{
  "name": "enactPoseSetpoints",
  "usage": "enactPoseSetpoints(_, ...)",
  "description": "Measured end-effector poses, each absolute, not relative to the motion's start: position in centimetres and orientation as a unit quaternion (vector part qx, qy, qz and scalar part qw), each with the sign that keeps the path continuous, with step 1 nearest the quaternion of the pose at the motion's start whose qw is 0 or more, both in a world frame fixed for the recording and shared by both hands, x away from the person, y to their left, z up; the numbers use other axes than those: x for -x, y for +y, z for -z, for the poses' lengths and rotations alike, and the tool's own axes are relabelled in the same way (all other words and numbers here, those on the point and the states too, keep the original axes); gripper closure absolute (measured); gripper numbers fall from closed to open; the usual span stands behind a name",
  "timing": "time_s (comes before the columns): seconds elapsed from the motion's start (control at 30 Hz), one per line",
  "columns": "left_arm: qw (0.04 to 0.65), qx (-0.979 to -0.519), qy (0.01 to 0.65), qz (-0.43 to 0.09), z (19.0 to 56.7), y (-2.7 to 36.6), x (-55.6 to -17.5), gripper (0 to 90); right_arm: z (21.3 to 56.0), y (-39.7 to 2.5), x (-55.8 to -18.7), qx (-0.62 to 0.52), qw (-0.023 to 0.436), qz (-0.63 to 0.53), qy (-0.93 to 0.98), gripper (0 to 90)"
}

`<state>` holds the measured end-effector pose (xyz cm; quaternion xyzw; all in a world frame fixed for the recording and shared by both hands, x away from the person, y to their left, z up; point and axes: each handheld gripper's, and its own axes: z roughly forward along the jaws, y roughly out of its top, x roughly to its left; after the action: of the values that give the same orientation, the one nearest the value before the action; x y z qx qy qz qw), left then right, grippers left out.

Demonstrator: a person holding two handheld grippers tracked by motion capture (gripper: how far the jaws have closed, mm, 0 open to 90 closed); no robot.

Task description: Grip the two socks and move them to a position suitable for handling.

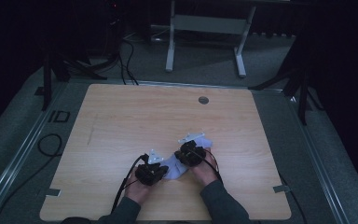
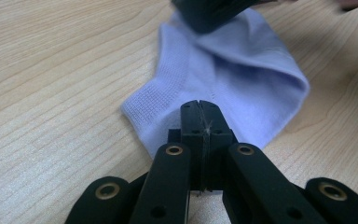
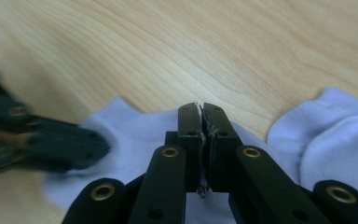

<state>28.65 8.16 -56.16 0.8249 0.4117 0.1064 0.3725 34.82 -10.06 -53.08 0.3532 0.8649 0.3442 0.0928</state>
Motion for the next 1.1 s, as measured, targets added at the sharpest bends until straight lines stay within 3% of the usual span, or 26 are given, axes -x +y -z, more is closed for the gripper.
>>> enactPoseSetpoints(0.23, 0.373, -0.823, 0.415, -0.108, 56.2, 8.1, -28.6, 89.6, 51.5, -13.7, -32.5, -0.341, 0.095, -0.381, 0.854, 86.5)
enactPoseSetpoints(0.47, 0.374, -0.822, 0.415, -0.107, 56.2, 8.2, -28.6, 89.6, 52.5, -17.7, -29.9, -0.361, 0.096, -0.384, 0.844, 85.7)
enactPoseSetpoints(0.73, 0.374, -0.822, 0.416, -0.107, 56.2, 8.1, -28.5, 89.5, 54.1, -21.5, -27.7, -0.401, 0.106, -0.361, 0.835, 75.1)
enactPoseSetpoints(1.1, 0.376, -0.821, 0.418, -0.104, 56.2, 8.2, -28.3, 86.7, 51.8, -20.5, -28.0, -0.389, 0.132, -0.391, 0.824, 72.0)
